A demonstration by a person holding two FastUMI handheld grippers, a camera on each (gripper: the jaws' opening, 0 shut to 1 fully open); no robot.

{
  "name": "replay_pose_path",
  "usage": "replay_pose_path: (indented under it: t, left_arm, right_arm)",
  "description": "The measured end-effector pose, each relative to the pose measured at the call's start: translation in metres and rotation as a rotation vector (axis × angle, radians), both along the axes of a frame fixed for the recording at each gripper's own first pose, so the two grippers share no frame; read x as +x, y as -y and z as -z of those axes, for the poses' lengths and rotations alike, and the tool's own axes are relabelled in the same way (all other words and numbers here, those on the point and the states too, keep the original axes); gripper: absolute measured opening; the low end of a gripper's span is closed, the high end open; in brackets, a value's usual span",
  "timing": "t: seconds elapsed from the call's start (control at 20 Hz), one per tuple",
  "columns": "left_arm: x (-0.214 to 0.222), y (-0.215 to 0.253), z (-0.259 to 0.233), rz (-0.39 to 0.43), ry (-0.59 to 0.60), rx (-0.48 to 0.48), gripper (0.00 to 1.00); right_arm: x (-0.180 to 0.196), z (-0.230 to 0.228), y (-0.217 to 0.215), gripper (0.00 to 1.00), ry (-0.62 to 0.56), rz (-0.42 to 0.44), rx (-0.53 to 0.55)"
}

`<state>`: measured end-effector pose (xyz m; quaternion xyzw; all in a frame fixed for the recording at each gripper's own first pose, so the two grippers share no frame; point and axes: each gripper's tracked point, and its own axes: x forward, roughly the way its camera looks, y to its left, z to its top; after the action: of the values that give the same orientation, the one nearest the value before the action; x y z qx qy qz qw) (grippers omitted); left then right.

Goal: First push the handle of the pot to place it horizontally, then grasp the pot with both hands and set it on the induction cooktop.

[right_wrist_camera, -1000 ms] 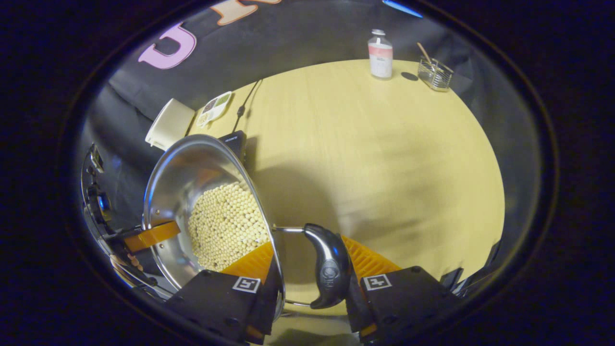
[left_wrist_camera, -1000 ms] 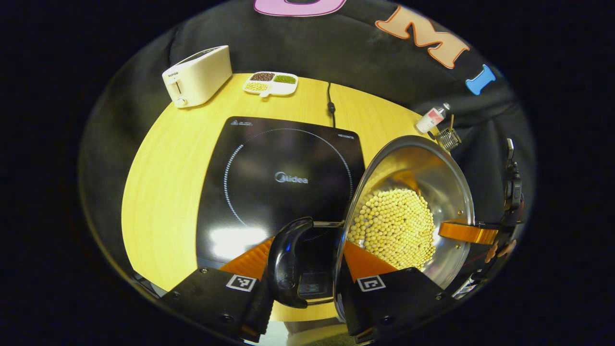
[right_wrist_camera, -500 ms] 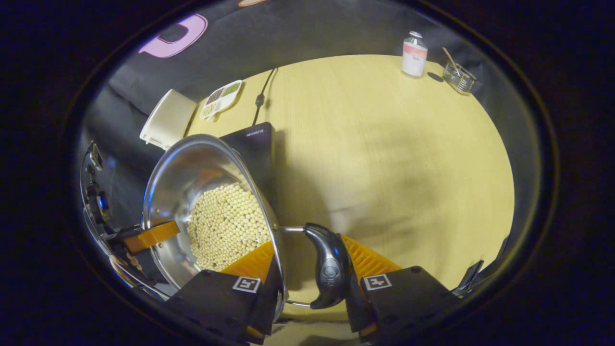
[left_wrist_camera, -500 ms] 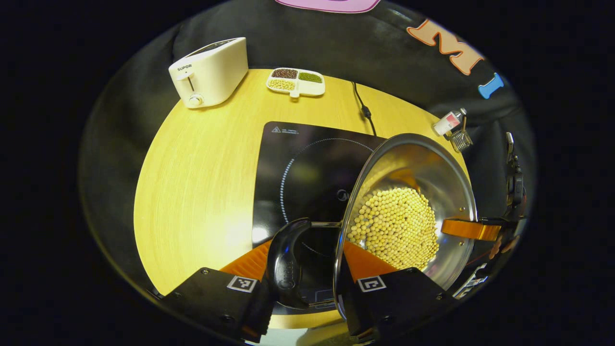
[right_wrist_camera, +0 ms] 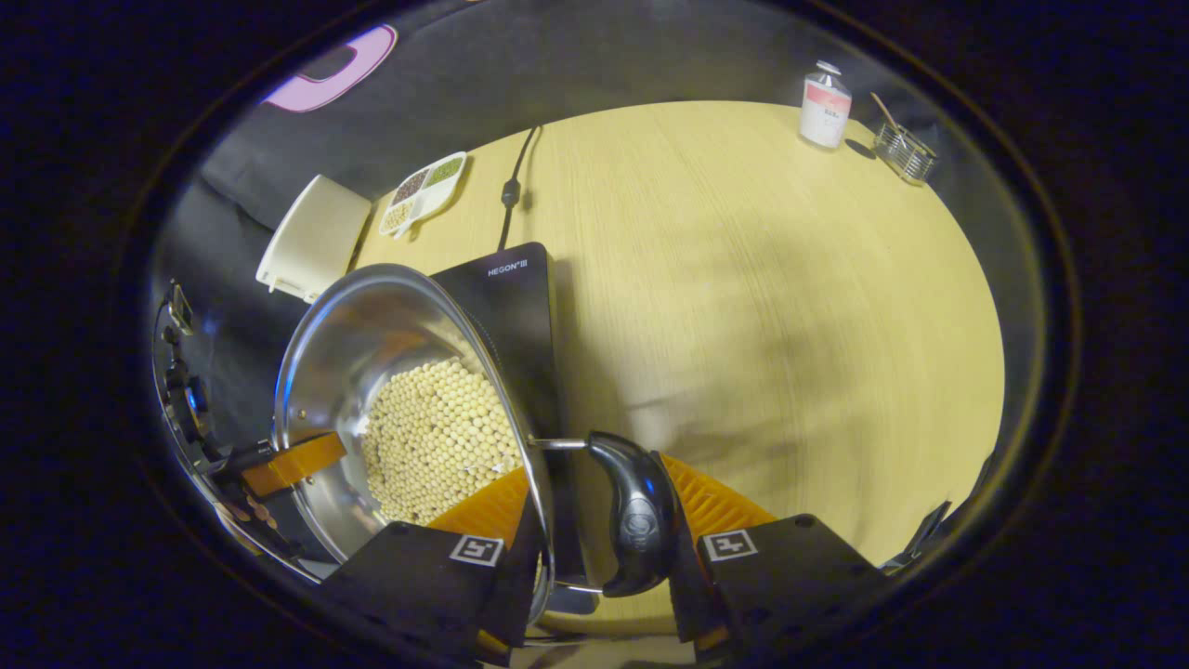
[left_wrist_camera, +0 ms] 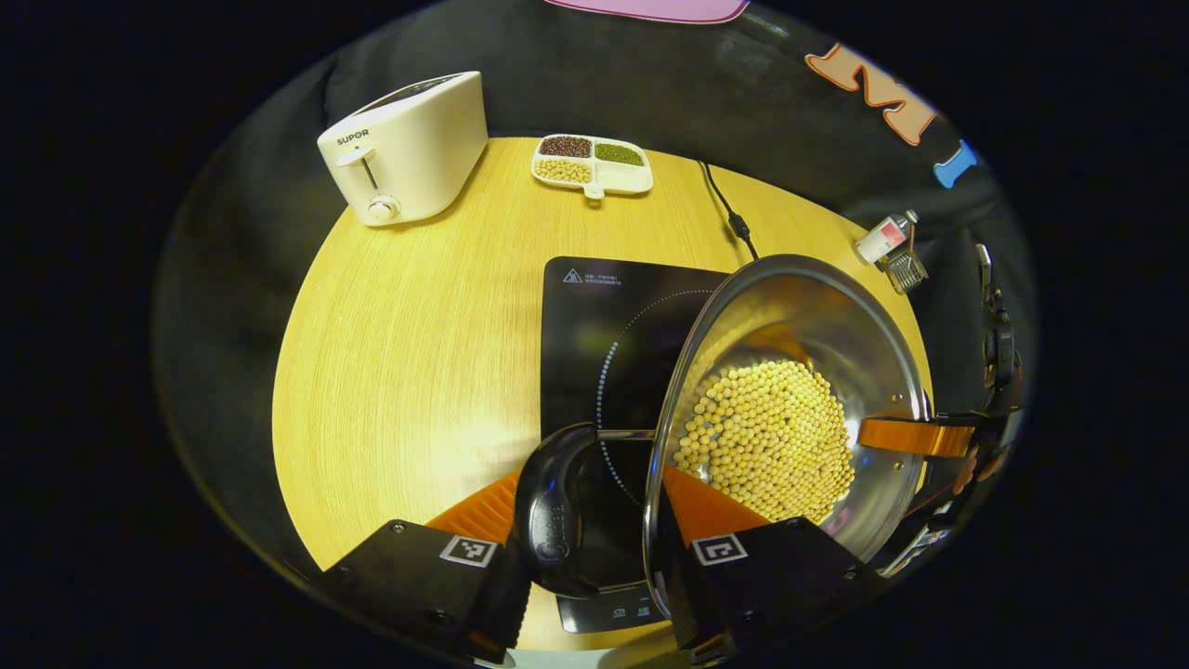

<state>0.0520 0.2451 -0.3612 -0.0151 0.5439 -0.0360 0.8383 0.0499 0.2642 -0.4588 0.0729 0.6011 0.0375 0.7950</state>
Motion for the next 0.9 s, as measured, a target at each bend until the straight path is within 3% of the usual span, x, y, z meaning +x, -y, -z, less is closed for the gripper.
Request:
replay_pose_path:
  t: [0.15,0.2,0.9]
  left_arm:
    - [0.007,-0.005,0.004,0.005,0.002,0.003,0.62]
    - [0.01,-0.007,0.004,0.002,0.008,0.004,0.62]
    - [0.027,-0.017,0.001,0.01,0.061,0.023,0.66]
  right_arm:
    - [0.006,0.004,-0.004,0.7,0.003,0.012,-0.007]
    - [0.009,0.004,-0.006,0.56,0.006,0.019,-0.005]
    - [0.026,0.002,-0.014,0.56,0.022,0.014,0.0]
